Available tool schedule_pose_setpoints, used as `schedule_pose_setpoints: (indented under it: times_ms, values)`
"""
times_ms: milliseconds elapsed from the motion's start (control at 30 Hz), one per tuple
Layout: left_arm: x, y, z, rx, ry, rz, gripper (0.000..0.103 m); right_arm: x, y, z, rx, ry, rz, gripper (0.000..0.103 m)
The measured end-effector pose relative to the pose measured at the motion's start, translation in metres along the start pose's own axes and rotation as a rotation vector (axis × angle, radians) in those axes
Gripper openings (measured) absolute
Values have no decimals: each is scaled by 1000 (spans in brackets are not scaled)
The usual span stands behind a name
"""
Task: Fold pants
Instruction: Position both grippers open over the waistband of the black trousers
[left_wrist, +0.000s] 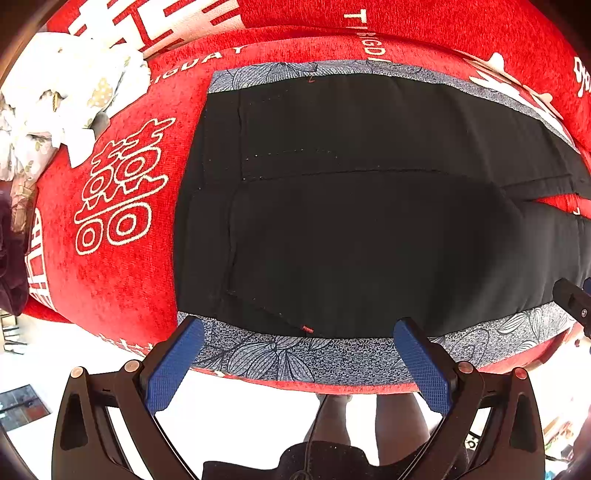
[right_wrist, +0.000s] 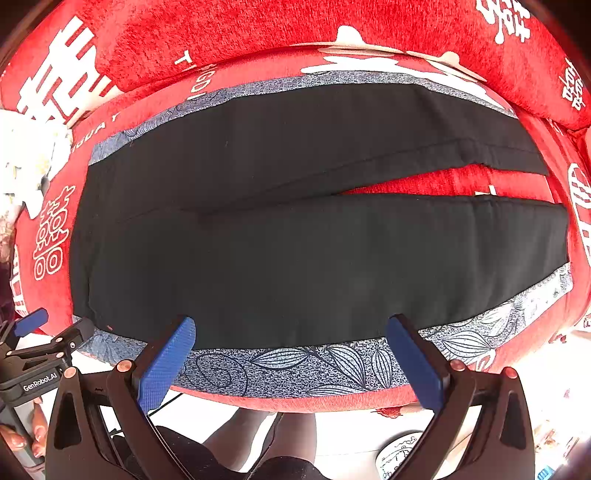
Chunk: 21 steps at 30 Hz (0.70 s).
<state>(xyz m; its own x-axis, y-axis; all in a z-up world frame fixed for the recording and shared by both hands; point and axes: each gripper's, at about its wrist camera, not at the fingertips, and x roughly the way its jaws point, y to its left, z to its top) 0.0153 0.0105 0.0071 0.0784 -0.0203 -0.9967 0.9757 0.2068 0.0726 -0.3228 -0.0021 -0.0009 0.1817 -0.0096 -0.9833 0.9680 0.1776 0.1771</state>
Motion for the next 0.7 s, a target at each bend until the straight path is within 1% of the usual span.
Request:
schedule_pose_setpoints:
  times_ms: [100,333,400,533,700]
  values:
    - [2,1,-1,-1,11,-16,103,0,0,0,0,4,3,103]
    - [4,3,-6,-3,9,-17,103,3,0,-1,-4,-20,-31,103]
    - [5,4,-9,-6,6,-10,103,4,0,-2,-3,-26,-29,103]
    - [8,9,-12,-18,-5,-46,103,5,-1,-3,0,-32,-6,103]
    - [11,15,-14,-40,5,-23,103,6,-2,-5,5,-37,9,103]
